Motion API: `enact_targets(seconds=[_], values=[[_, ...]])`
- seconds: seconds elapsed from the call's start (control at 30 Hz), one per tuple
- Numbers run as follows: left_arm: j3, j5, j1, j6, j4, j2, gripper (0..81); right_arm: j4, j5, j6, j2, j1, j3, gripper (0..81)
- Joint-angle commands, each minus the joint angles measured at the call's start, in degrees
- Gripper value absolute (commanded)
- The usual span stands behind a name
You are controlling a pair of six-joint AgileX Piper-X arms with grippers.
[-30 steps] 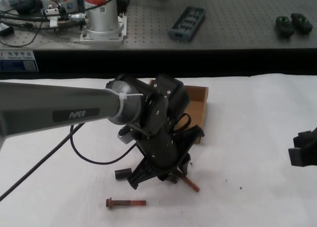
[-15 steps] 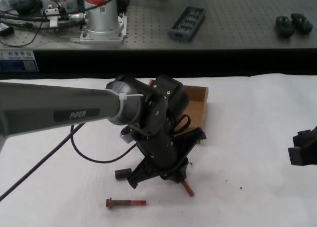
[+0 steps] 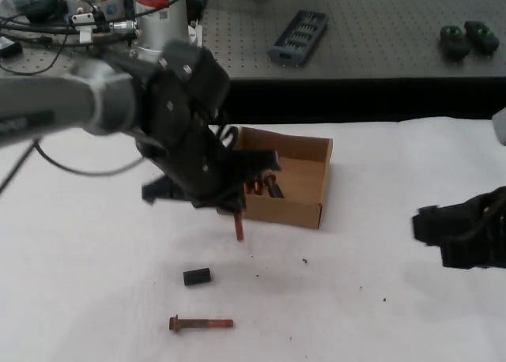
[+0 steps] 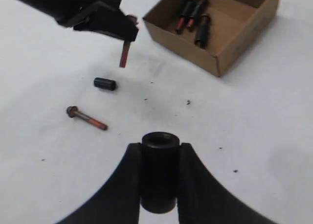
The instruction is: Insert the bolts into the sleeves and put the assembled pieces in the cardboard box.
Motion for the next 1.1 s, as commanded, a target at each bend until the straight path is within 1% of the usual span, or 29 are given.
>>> enact_targets(seconds=[0.0, 0.1, 0.17, 0.2, 0.33, 0.47, 0.53, 0.6, 0.7, 0.77, 0.83, 0.93, 1.07], values=[[0.6, 4.6, 1.4, 13.5, -2.0, -4.2, 5.0, -2.5, -8.2, -0.6, 3.5, -0.4, 0.1, 2.5], [4.5, 8.0, 1.6, 13.4, -7.8, -6.8, 5.0, -8.1, -18.4, -0.5, 8.3, -0.4, 0.1, 2.5], [9.0, 9.0, 1.6, 12.6, -12.1, -9.5, 5.0, -11.4, -22.7, 0.2, 11.2, -0.2, 0.1, 2.5], [11.6, 9.0, 1.6, 12.6, -14.5, -11.2, 5.0, -12.6, -24.0, 0.9, 12.7, -0.2, 0.1, 2.5], [22.8, 9.3, 1.8, 12.7, -25.4, -19.2, 5.0, -16.0, -25.5, 0.8, 17.1, -0.2, 0.1, 2.5], [33.2, 9.4, 1.9, 12.7, -39.1, -26.0, 5.0, -21.4, -31.0, 1.0, 20.8, -0.1, 0.0, 2.5], [37.5, 9.4, 1.9, 12.4, -46.9, -28.7, 4.5, -23.7, -31.8, 1.0, 22.7, 0.8, 0.0, 2.5], [40.0, 11.0, 1.9, 12.1, -51.7, -30.3, 0.4, -25.3, -32.8, 1.1, 24.7, 2.2, 0.0, 2.5], [41.5, 16.7, 1.9, 12.1, -53.0, -31.7, 0.6, -25.8, -33.2, 2.4, 27.0, 5.1, -0.2, 2.5], [41.5, 21.8, 1.9, 12.1, -53.0, -31.7, 0.6, -25.8, -33.2, 2.2, 27.5, 7.2, -0.5, 2.5], [41.5, 24.6, 1.9, 12.1, -53.3, -31.7, 0.6, -25.8, -33.2, 1.5, 27.4, 9.0, -1.1, 2.5], [41.5, 24.8, 1.9, 12.1, -53.3, -32.4, 0.6, -25.7, -32.9, 1.4, 26.5, 11.0, -2.4, 2.5], [41.5, 25.1, 2.4, 13.3, -53.3, -34.6, 0.6, -25.1, -30.7, 0.8, 23.8, 11.7, -2.8, 3.4]])
